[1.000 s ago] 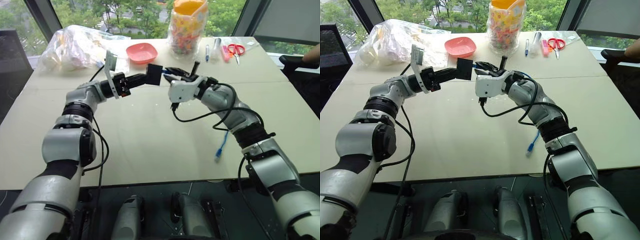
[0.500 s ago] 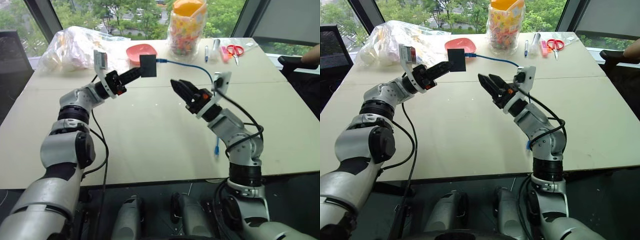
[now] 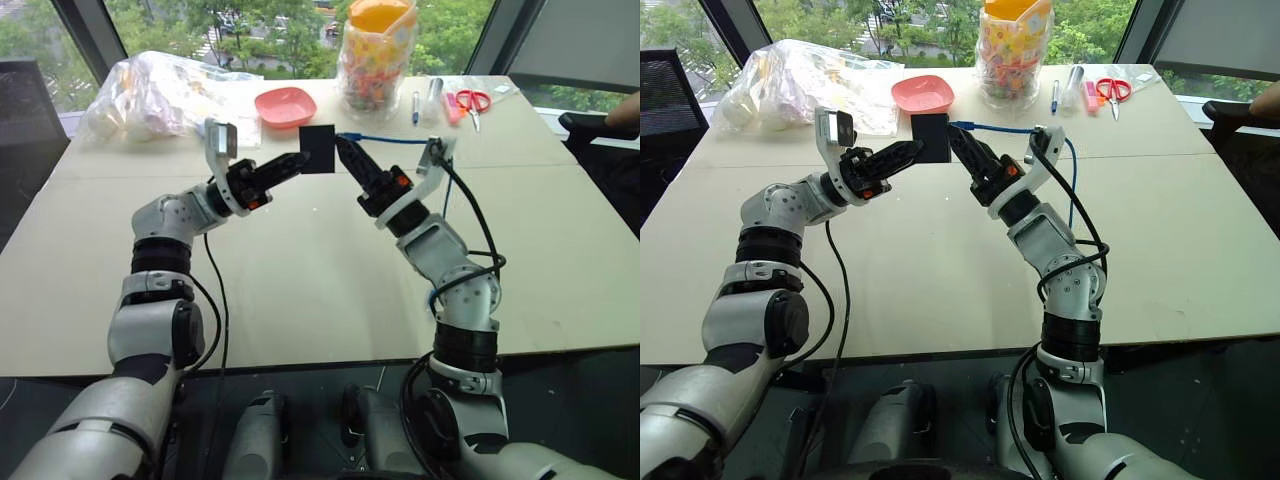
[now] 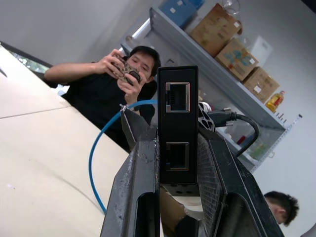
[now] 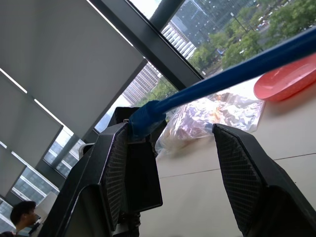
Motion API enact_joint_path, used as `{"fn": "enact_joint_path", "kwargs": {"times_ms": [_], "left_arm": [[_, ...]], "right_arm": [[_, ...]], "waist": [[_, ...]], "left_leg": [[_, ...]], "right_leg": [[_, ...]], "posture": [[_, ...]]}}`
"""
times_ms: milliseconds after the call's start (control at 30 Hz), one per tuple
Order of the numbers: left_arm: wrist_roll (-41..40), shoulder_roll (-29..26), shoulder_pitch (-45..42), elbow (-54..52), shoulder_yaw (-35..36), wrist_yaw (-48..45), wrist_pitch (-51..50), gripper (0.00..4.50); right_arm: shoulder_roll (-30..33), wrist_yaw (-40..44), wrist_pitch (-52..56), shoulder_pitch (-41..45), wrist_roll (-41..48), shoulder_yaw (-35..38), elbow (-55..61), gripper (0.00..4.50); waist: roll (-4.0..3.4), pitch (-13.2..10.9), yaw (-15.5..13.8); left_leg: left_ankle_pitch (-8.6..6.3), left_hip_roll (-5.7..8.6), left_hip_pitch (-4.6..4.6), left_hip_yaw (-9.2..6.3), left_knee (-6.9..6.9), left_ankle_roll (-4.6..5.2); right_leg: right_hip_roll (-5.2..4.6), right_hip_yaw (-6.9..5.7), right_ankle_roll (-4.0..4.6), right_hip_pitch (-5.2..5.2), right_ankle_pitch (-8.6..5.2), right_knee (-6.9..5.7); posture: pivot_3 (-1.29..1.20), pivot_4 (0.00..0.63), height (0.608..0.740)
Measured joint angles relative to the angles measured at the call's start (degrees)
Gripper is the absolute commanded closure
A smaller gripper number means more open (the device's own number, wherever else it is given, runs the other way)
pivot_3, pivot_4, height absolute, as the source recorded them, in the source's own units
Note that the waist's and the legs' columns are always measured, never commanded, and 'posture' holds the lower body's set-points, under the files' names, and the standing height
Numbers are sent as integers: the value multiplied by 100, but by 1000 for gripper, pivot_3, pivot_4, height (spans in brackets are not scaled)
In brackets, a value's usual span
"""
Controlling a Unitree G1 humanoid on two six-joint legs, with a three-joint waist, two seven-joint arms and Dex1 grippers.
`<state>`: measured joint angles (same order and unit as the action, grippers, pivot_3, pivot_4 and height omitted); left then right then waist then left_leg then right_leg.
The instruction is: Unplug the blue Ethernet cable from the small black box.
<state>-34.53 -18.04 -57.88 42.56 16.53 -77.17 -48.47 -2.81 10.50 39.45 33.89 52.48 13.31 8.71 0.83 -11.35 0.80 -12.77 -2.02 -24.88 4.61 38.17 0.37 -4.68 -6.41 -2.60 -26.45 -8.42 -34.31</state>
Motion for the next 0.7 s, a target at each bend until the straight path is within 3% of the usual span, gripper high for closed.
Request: {"fn": "enact_joint_path", "kwargs": {"times_ms": [167, 267, 333, 400, 700], "left_arm": [[-59, -1, 15, -22, 0, 18, -5, 4043], [-82, 0, 52, -39, -7, 57, -5, 4043], [-82, -1, 78, -39, -13, 100, -4, 4043], [-97, 0, 104, -33, -14, 137, -7, 4043], [-213, 35, 103, -28, 21, 256, 35, 4043]], "right_arm": [[19, 8, -54, 17, 0, -37, -9, 1735], [42, 49, -92, 55, 1, -63, -48, 2576], [51, 106, -108, 68, 7, -108, -48, 3680], [47, 171, -117, 68, 54, -130, -45, 4427], [-76, 219, -112, 128, 417, -42, -221, 4427]], "waist": [[0, 0, -1], [0, 0, -1], [0, 0, 0], [0, 0, -1], [0, 0, -2]], "left_leg": [[0, 0, 0, 0, 0, 0], [0, 0, 0, 0, 0, 0], [0, 0, 0, 0, 0, 0], [0, -1, 0, 0, 0, 0], [0, -1, -1, -1, -1, 0]], "right_leg": [[0, 0, 0, 0, 0, 1], [0, 0, 0, 0, 0, 1], [0, 0, 0, 0, 0, 1], [0, 0, 0, 0, -1, 1], [-1, 0, 0, 0, -1, 4]], "posture": [[0, 150, 740], [0, 150, 740], [0, 150, 740], [0, 150, 740], [0, 150, 740]]}}
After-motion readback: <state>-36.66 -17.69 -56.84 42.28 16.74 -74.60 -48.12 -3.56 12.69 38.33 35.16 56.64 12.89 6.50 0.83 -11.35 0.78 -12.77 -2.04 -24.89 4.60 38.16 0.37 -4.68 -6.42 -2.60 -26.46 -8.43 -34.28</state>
